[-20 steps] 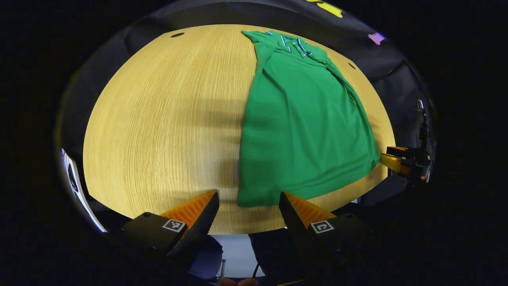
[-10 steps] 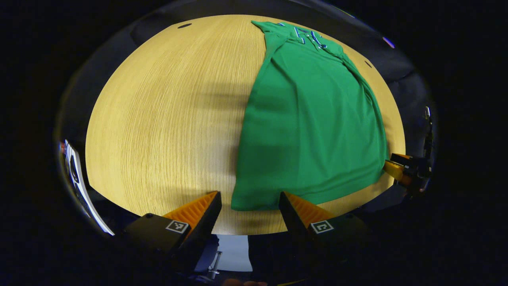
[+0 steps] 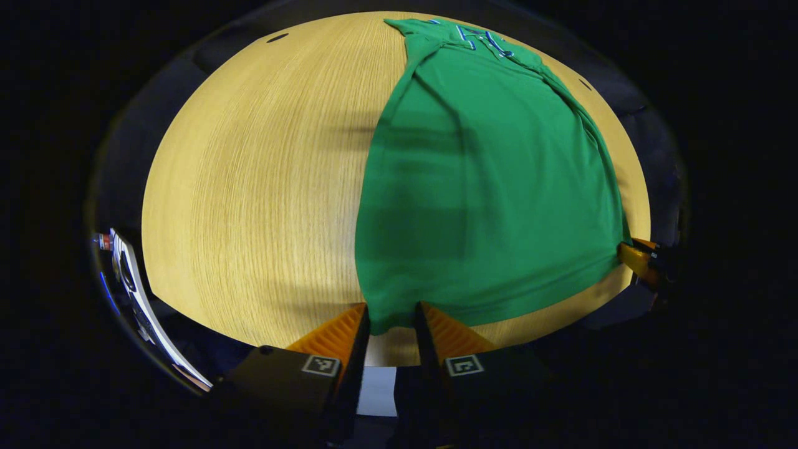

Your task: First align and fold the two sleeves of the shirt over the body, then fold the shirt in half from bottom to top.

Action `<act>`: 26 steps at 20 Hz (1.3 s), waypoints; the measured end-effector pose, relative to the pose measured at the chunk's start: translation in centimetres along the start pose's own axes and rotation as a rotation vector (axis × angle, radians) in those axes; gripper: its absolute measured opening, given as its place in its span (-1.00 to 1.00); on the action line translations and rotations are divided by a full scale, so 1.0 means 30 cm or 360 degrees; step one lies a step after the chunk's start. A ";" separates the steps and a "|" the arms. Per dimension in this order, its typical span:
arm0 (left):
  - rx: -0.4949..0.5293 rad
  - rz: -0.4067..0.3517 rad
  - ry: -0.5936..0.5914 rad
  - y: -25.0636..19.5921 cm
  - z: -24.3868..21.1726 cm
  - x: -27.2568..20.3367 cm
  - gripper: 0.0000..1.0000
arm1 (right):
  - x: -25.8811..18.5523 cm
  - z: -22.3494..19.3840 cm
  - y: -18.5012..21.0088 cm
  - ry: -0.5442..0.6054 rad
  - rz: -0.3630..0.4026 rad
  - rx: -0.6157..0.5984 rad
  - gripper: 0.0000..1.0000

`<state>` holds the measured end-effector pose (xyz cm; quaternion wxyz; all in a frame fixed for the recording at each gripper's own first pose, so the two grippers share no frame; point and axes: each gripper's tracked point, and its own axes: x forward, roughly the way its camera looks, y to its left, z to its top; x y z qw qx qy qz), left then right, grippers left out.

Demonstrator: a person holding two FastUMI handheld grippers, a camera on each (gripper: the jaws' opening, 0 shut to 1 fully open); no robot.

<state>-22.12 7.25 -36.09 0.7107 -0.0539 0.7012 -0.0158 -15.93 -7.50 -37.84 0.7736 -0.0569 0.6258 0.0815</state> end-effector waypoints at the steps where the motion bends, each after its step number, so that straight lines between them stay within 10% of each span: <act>1: -0.0070 -0.0047 0.0011 -0.015 -0.009 -0.001 -0.58 | 0.002 -0.004 0.001 0.0013 -0.0010 0.0021 -0.54; 2: -0.0130 -0.0119 0.0012 -0.037 -0.007 -0.006 -0.62 | 0.009 -0.001 0.000 0.0023 -0.0015 0.0001 -0.91; 8: -0.0380 -0.0399 0.0018 -0.165 -0.005 -0.036 -0.94 | 0.002 -0.005 0.010 0.0071 0.0030 0.0004 -0.95; 26: -0.0010 -0.0640 -0.0634 -0.396 0.524 -0.570 -0.93 | -0.322 0.375 -0.028 -0.0290 0.0390 0.0469 -0.96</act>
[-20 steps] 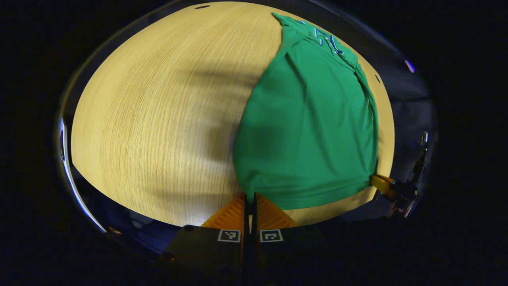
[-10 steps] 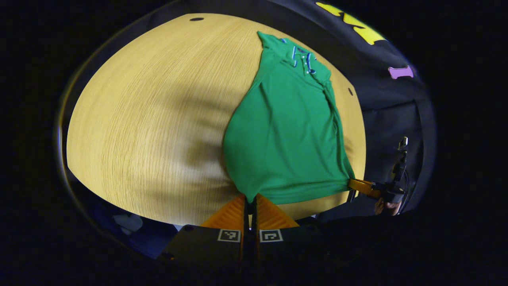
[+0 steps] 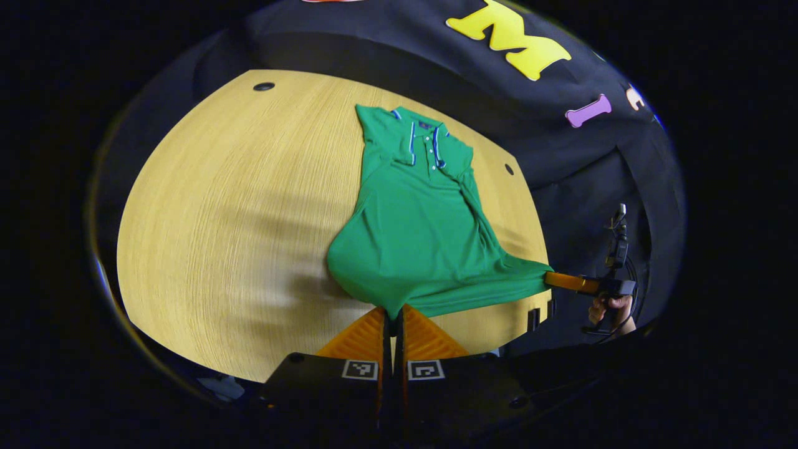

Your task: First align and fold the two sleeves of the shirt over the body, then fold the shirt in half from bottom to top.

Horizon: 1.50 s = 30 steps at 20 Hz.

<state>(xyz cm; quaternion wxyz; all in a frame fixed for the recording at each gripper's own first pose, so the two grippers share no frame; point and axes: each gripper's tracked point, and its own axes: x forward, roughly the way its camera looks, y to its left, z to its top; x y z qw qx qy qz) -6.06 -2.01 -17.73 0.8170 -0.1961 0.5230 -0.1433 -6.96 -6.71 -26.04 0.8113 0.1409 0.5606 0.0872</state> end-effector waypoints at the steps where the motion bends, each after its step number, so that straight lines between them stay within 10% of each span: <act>1: 0.0064 -0.0016 -0.0049 0.001 0.019 0.010 -0.93 | -0.008 0.036 0.024 -0.0019 0.0044 0.0050 -0.96; 8: 0.0621 0.0152 -0.0272 0.020 0.317 0.006 -0.93 | -0.035 0.365 0.111 -0.0200 0.0213 0.0193 -0.95; 20: 0.0483 0.0150 -0.0695 -0.001 0.998 0.095 -0.94 | 0.068 0.985 0.305 -0.0598 0.0211 -0.0111 -0.96; 30: 0.0113 0.0266 -0.0773 0.225 1.212 0.560 -0.94 | 0.553 1.229 0.250 -0.0677 0.0119 -0.0194 -0.95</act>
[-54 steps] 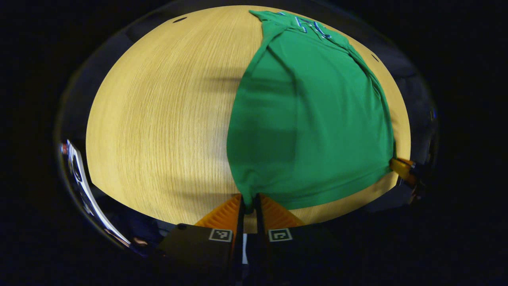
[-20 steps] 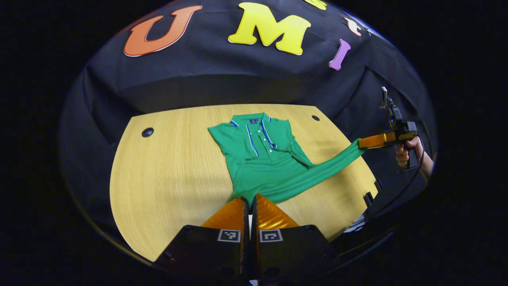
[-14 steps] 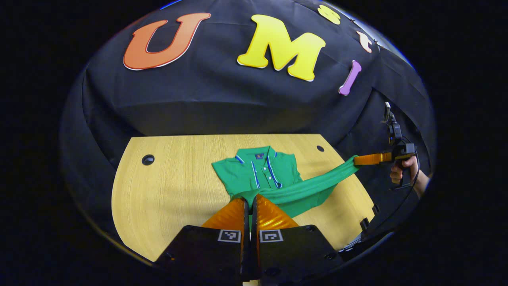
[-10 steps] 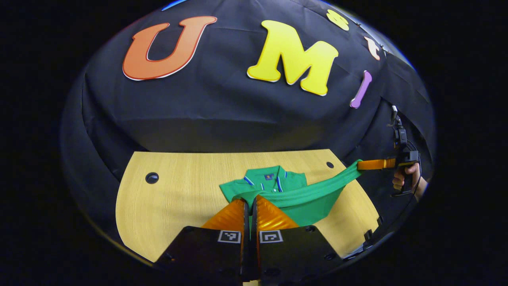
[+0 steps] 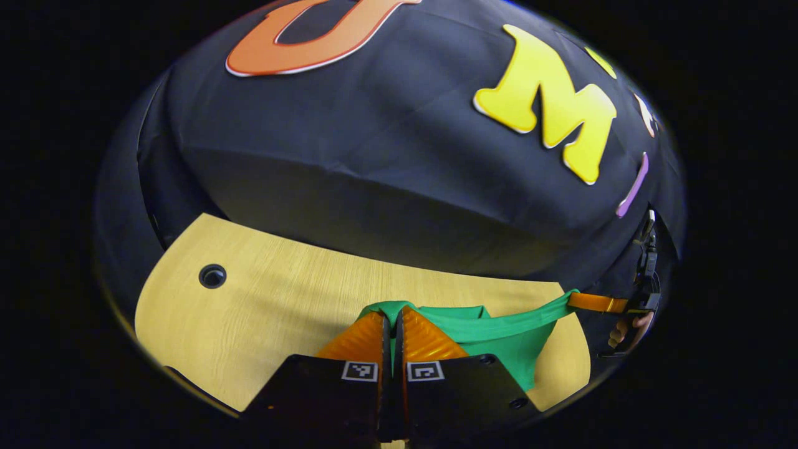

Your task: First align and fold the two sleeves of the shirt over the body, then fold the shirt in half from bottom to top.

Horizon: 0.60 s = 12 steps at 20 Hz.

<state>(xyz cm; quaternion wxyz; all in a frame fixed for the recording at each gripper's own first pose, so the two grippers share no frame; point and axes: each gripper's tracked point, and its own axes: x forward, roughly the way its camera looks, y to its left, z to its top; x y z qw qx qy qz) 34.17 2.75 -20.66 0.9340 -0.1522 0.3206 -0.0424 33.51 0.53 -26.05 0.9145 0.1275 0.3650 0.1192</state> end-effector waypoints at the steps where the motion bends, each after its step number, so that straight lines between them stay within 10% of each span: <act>1: -0.0009 0.0029 0.0030 0.031 -0.025 0.044 -0.94 | 0.053 -0.011 -0.038 0.0001 -0.0029 0.0001 -0.96; 12: 0.0060 0.0221 0.0159 0.176 -0.205 0.273 -0.74 | 0.298 -0.178 -0.131 0.0100 -0.0185 -0.0108 -0.94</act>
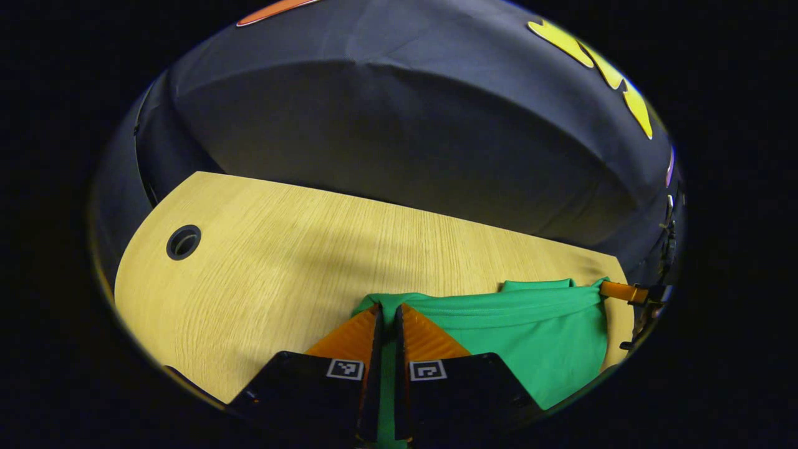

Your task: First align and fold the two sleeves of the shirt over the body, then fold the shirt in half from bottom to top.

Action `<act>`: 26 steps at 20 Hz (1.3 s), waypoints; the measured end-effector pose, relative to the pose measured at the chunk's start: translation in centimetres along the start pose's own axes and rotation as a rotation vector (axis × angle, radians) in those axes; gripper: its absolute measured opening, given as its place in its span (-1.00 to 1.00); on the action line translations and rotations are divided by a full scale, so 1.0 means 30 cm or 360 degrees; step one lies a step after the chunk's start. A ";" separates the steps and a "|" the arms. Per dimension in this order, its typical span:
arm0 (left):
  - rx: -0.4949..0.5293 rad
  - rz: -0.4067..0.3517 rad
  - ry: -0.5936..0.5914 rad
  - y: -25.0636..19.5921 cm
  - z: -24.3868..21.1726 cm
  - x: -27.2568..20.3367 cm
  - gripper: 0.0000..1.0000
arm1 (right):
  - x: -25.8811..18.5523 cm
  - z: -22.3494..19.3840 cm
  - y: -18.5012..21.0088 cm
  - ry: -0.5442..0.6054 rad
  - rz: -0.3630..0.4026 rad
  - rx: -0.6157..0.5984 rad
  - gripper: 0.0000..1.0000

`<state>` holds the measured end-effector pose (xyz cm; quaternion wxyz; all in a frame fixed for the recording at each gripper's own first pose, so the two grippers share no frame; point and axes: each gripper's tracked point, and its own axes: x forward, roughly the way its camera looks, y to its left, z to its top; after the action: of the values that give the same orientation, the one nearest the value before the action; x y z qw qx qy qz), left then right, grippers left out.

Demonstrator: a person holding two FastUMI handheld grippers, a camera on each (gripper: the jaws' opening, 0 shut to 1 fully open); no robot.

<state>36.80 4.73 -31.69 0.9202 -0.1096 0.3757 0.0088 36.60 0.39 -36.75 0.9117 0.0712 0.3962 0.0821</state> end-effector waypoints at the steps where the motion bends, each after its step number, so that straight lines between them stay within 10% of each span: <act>1: -0.0010 0.0004 0.0011 -0.009 0.000 -0.017 -0.65 | -0.010 0.004 0.006 0.0000 -0.0018 -0.0027 -0.96; 5: 0.0041 0.0054 -0.0088 -0.018 0.070 -0.169 0.88 | -0.118 0.086 0.023 -0.0174 -0.0058 -0.0111 0.17; 7: 0.0071 0.0034 -0.0198 -0.055 0.141 -0.294 0.88 | -0.250 0.135 0.036 -0.0292 -0.0117 -0.0154 0.93; 16: 0.0159 -0.0089 -0.0843 -0.269 0.425 -1.134 0.96 | -1.158 0.295 0.264 -0.0920 -0.0119 -0.0111 0.94; 26: 0.0229 0.0019 -0.1266 -0.352 0.260 -1.776 0.96 | -1.834 0.069 0.378 -0.1461 -0.0273 -0.0250 0.77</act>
<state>4.98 -0.41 12.72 0.9990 -0.0307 -0.0093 0.0295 0.05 -0.02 5.97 0.9987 -0.0021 -0.0507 -0.0037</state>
